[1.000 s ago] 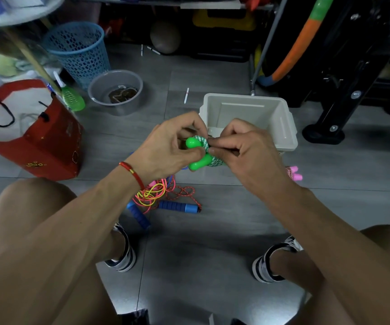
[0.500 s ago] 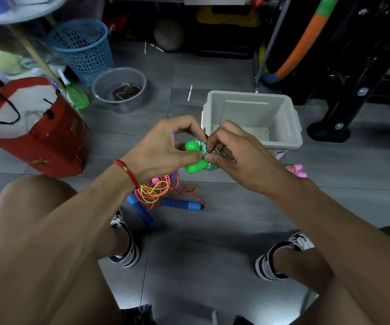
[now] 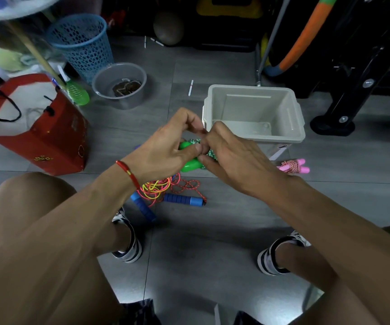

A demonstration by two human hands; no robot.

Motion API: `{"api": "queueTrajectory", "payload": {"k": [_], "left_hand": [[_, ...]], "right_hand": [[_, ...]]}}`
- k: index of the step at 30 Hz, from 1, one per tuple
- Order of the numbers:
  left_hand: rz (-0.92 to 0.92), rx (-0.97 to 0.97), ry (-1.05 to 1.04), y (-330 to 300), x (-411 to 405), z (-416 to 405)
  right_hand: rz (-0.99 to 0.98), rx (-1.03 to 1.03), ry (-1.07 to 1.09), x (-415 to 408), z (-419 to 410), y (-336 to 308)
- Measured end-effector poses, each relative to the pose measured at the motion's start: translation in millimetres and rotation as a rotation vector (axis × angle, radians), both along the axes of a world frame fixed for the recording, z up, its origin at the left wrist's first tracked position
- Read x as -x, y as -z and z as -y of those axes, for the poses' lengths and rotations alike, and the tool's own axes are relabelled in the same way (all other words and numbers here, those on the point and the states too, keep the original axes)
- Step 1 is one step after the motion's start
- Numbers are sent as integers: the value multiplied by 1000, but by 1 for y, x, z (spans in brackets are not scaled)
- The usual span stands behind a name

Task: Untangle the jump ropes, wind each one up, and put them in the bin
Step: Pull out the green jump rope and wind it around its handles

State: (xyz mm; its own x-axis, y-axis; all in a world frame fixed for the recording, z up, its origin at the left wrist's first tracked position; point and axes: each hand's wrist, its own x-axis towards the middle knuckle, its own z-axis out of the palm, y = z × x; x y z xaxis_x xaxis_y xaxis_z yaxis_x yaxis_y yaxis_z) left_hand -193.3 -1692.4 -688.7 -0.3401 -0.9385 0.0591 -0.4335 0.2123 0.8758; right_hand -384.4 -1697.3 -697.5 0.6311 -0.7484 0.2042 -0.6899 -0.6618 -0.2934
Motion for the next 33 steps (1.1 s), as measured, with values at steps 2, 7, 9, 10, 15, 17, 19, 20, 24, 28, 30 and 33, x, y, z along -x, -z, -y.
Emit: {"api": "queueTrajectory", "payload": {"k": [2, 7, 9, 10, 15, 17, 19, 20, 24, 28, 30, 33], "left_hand": [[108, 53, 64, -1, -1, 0], [290, 144, 212, -9, 2, -1], [311, 142, 212, -8, 4, -1], [313, 145, 204, -7, 4, -1], [251, 87, 24, -4, 7, 2], [205, 48, -77, 0, 10, 3], [208, 49, -161, 3, 12, 5], [221, 54, -188, 5, 11, 6], [226, 72, -243, 5, 12, 5], [281, 84, -201, 6, 15, -2], [291, 92, -186, 5, 17, -4], [270, 102, -176, 3, 19, -2]], "right_hand": [[2, -3, -26, 1, 0, 2], [47, -100, -71, 4, 9, -1], [60, -124, -65, 6, 12, -2], [76, -129, -60, 6, 12, -2], [154, -49, 22, 5, 6, -1], [89, 38, 70, 0, 3, 3], [50, 125, 107, -7, -1, 7], [44, 149, 120, -9, -2, 9], [-5, 168, 96, -12, 2, 14], [17, 119, 83, -14, 7, 18], [10, 114, 119, -17, 6, 18], [-35, 136, 152, -21, 4, 19]]}}
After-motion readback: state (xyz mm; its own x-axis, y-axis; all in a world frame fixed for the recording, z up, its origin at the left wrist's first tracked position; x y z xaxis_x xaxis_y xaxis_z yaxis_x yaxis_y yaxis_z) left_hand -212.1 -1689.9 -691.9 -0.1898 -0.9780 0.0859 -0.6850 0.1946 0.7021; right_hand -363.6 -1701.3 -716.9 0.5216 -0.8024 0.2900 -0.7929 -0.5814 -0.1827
